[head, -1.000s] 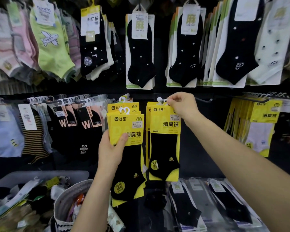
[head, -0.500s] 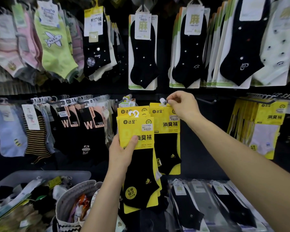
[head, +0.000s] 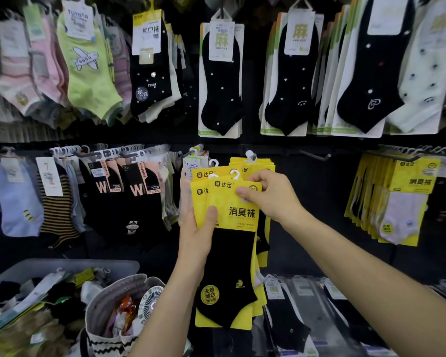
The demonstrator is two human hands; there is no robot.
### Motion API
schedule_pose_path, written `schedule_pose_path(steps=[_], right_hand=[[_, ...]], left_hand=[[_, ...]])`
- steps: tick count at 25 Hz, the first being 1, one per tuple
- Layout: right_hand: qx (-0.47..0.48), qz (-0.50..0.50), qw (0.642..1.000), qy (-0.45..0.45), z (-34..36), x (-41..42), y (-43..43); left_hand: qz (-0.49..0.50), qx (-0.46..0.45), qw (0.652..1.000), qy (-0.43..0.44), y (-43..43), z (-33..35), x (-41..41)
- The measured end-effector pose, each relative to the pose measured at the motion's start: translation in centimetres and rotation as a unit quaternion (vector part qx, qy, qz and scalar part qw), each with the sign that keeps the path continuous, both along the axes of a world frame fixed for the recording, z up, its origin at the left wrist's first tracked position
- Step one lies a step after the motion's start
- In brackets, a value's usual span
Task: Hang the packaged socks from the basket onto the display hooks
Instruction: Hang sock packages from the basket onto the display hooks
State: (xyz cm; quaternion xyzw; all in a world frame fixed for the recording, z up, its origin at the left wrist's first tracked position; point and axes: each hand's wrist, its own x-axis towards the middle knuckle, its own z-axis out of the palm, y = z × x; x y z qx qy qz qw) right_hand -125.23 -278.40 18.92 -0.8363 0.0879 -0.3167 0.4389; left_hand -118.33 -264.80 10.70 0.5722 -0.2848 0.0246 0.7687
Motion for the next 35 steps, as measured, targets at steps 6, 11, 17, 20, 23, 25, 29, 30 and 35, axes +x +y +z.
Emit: schedule_pose_path(steps=[6,11,17,20,23,25,29,30,35], right_hand=[[0.0,-0.02,0.999,-0.049,-0.4,-0.5,-1.6],[0.04,-0.076,0.993,-0.074,1.1,-0.4,-4.4],[-0.066,-0.102,0.992,-0.028,1.9,1.9,-3.9],[-0.061,-0.113,0.992,-0.004,1.7,2.4,-3.8],[-0.079,-0.153,0.985,-0.025,1.3,1.8,-3.8],[-0.087,-0.169,0.975,-0.115,0.7,1.0,-3.0],[-0.083,-0.076,0.991,-0.074,-0.8,0.4,-0.1],[-0.08,-0.064,0.994,-0.043,-1.1,0.5,0.2],[0.018,-0.036,0.998,-0.046,-1.4,0.3,-0.6]], left_hand=[[0.031,0.002,0.999,-0.011,0.1,-0.3,0.5],[0.106,-0.007,0.994,0.001,2.1,0.1,2.2],[0.137,0.01,0.99,-0.04,3.4,0.6,2.7],[0.134,0.011,0.99,-0.044,3.2,0.7,2.2],[0.125,0.018,0.991,-0.034,2.4,0.6,1.5],[0.109,0.015,0.993,-0.033,1.8,0.5,1.0],[0.096,0.004,0.994,-0.057,0.4,0.5,-0.4],[0.096,0.001,0.994,-0.058,0.1,0.5,-0.7],[0.037,-0.018,0.999,-0.022,-0.5,0.8,-1.8]])
